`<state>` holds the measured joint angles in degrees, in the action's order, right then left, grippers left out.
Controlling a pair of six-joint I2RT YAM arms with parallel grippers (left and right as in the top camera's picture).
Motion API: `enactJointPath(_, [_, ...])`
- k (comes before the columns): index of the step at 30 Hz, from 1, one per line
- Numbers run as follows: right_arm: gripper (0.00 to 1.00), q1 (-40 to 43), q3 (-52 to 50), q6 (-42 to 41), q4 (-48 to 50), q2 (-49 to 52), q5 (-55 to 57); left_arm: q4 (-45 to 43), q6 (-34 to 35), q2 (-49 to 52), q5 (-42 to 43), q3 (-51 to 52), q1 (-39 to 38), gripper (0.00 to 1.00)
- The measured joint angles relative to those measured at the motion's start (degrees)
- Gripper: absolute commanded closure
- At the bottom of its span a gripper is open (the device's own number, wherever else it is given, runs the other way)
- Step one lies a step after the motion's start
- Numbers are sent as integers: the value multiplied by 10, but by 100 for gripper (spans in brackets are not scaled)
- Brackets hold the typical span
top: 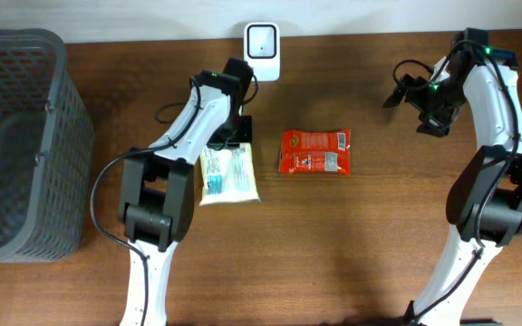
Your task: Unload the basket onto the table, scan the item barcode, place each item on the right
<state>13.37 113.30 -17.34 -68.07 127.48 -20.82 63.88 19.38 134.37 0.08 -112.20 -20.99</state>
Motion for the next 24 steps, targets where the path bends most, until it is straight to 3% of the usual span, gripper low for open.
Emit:
enactJointPath(4, [1,0,0,0,0,0,0,-63,0,-13,1,31,-1,96])
enactJointPath(7, [2,0,0,0,0,0,0,-40,3,-9,2,9,0,81])
enactJointPath(9, [1,0,0,0,0,0,0,16,2,2,2,-57,3,64])
enactJointPath(11, [1,0,0,0,0,0,0,72,4,2,4,-128,10,5])
enactJointPath(12, [1,0,0,0,0,0,0,102,3,2,4,-167,14,1])
enactJointPath(14, [1,0,0,0,0,0,0,134,5,1,4,-214,19,1])
enactJointPath(19, [1,0,0,0,0,0,0,204,6,1,4,-214,18,4])
enactJointPath(21, [1,0,0,0,0,0,0,226,6,1,4,-179,14,60])
enactJointPath(22, [1,0,0,0,0,0,0,221,7,1,4,-147,9,69])
enactJointPath(24, [1,0,0,0,0,0,0,183,7,2,3,-92,-3,69])
